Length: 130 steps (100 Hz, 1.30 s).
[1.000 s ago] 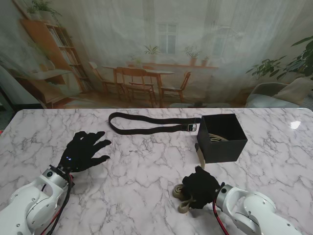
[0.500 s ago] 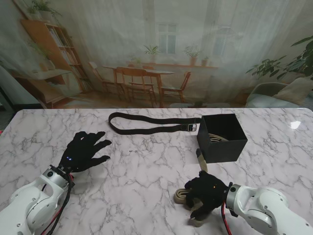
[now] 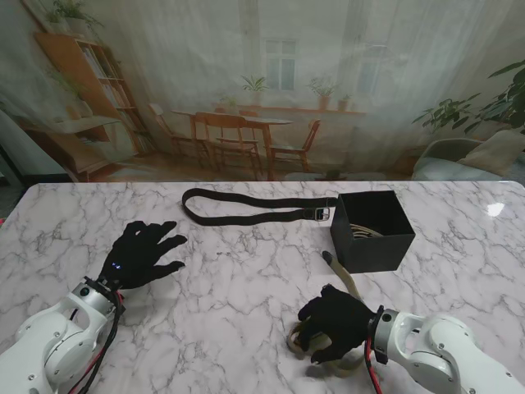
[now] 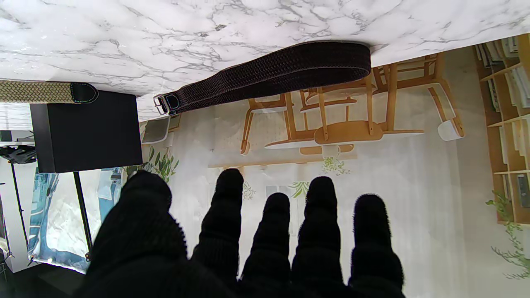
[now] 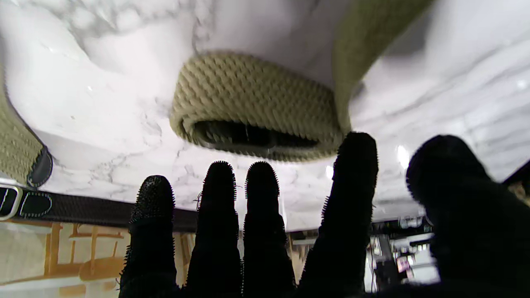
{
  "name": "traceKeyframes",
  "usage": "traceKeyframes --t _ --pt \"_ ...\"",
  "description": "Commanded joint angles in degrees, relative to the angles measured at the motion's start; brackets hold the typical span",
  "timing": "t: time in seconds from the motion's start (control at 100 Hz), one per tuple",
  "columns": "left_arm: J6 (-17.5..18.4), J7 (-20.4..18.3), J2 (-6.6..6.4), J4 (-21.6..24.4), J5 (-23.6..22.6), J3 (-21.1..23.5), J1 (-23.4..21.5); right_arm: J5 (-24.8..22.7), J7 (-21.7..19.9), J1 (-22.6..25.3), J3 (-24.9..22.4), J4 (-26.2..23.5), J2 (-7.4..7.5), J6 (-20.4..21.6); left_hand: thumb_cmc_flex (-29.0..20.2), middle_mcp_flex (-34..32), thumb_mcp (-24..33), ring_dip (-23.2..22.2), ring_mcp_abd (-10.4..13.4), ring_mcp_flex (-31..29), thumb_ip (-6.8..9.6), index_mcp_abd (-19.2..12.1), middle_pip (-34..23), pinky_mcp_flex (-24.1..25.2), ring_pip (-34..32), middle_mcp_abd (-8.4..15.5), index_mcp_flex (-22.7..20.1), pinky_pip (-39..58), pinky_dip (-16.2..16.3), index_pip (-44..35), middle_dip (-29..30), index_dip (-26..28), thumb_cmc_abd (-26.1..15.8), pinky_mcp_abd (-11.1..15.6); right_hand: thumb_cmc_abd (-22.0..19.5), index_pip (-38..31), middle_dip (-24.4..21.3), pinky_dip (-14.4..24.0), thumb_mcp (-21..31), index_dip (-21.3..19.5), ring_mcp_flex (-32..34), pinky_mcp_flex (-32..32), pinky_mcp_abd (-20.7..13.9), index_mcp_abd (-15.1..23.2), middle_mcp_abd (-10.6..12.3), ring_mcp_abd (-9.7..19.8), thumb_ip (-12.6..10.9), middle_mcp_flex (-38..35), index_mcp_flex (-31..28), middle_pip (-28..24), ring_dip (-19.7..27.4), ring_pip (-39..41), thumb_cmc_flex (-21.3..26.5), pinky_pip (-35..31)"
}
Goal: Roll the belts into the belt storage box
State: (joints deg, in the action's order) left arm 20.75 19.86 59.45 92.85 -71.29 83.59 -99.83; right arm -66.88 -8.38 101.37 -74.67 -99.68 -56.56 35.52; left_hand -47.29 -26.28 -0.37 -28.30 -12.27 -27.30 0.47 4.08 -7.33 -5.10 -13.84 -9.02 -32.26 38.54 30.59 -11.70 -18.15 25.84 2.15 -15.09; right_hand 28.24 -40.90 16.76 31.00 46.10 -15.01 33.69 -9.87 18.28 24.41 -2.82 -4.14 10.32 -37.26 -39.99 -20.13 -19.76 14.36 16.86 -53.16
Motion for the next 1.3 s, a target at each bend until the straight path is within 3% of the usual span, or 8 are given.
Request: traceKeyframes --t 0.0,0.04,0.23,0.38,0.85,1.05,1.16,1.29 --pt "-0.1 -0.8 0.02 0.1 0.0 -0.1 0.0 0.2 2.1 0.8 -0.4 0.0 -0.61 -0.6 -0.2 2.6 -1.3 -0.3 0.4 0.9 -1.02 1.0 0.6 1.2 -0.4 -0.5 2.3 -0.2 0.7 0.5 0.5 0.0 -3.1 -0.6 2.2 1.1 1.1 -0.3 2.9 0.5 2.2 -0.6 0.2 -0.9 0.0 -0.8 -0.8 -1.7 0.9 -1.1 -0.6 0.4 -0.2 -1.2" --pt "-0.1 -0.7 0.03 0.1 0.0 -0.1 0.0 -0.4 3.6 1.2 -0.7 -0.2 -0.71 -0.7 -0.2 2.6 -1.3 -0.3 0.4 0.9 -1.02 1.0 0.6 1.2 -0.4 -0.4 2.3 -0.2 0.7 0.5 0.5 0.0 -3.0 -0.6 2.9 3.9 2.1 -0.4 2.1 -5.1 3.2 -1.5 0.3 -3.4 -0.1 -0.8 -3.3 -2.6 -0.1 -1.4 -1.1 0.9 -0.6 -2.0" --pt "-0.1 -0.7 0.03 0.1 0.1 -0.2 0.0 -5.5 9.3 3.1 -1.5 -1.2 -0.88 -4.6 -0.1 2.6 -1.4 -0.3 0.3 0.9 -1.03 1.0 0.6 1.2 -0.4 -0.5 2.3 -0.2 0.7 0.5 0.5 0.0 -3.0 -0.6 1.0 12.1 5.3 -0.6 -12.0 -5.1 3.8 -1.9 0.4 -23.6 -1.6 -1.1 -4.4 -0.8 8.1 -4.1 -2.4 2.6 -3.0 -3.9" --pt "0.0 -0.8 0.03 0.0 0.2 -0.2 0.1 -9.7 5.7 4.4 -1.4 -3.3 -0.53 -10.3 -0.1 2.6 -1.3 -0.3 0.4 0.9 -1.03 0.9 0.6 1.2 -0.4 -0.5 2.3 -0.3 0.7 0.5 0.5 0.0 -3.0 -0.6 1.2 19.0 4.9 -0.9 -6.7 -3.0 0.0 0.1 1.1 -31.7 -5.7 -2.5 -3.8 5.6 11.7 -2.8 -2.0 1.3 -13.1 -2.3" --pt "0.0 -0.9 0.02 0.0 0.2 -0.2 0.1 -10.1 -1.5 1.2 6.2 -2.3 -0.20 -18.4 0.1 2.7 -1.4 -0.3 0.4 1.0 -1.05 0.9 0.7 1.4 -0.3 -0.5 2.4 -0.5 0.7 0.6 0.5 0.0 -3.0 -0.8 6.0 20.5 10.7 1.3 -7.2 -11.5 8.1 -6.0 0.1 -28.6 -3.4 0.0 -4.9 3.0 16.0 -10.7 -5.4 6.2 -2.5 -6.2" --pt "0.1 -0.9 0.00 0.0 0.1 -0.3 0.1 -9.9 -0.2 -0.6 8.9 -0.1 -0.18 -20.8 0.1 2.7 -1.3 -0.3 0.3 1.0 -1.04 1.0 0.7 1.4 -0.4 -0.5 2.4 -0.5 0.7 0.6 0.5 0.0 -3.0 -0.7 4.1 17.4 18.9 4.1 -14.8 -12.2 19.2 -17.3 -4.8 -25.2 -1.4 1.8 -7.9 -2.6 16.0 -20.3 -13.6 19.5 14.4 -16.6" --pt "0.1 -0.9 -0.01 0.0 0.1 -0.3 0.1 -8.1 0.3 -1.6 10.0 0.9 -0.37 -22.2 0.0 2.7 -1.3 -0.3 0.4 1.0 -1.03 1.0 0.7 1.4 -0.4 -0.4 2.3 -0.5 0.7 0.6 0.5 0.0 -3.0 -0.8 5.1 14.2 21.6 3.7 7.5 -9.6 26.4 -23.0 -5.3 -22.4 0.9 2.4 -5.5 -10.0 17.0 -25.9 -16.3 26.4 11.2 -21.7" --pt "0.1 -0.8 -0.01 0.0 0.0 -0.2 0.1 -5.3 2.0 -3.0 11.4 2.2 -0.81 -24.5 0.0 2.7 -1.3 -0.3 0.4 0.9 -1.04 1.0 0.7 1.4 -0.4 -0.4 2.3 -0.4 0.7 0.6 0.5 0.0 -2.9 -0.7 1.6 10.6 19.9 2.1 8.7 -0.8 34.4 -28.6 -3.9 -20.7 1.4 0.8 -1.1 -21.4 19.4 -25.6 -16.5 30.2 15.9 -26.9"
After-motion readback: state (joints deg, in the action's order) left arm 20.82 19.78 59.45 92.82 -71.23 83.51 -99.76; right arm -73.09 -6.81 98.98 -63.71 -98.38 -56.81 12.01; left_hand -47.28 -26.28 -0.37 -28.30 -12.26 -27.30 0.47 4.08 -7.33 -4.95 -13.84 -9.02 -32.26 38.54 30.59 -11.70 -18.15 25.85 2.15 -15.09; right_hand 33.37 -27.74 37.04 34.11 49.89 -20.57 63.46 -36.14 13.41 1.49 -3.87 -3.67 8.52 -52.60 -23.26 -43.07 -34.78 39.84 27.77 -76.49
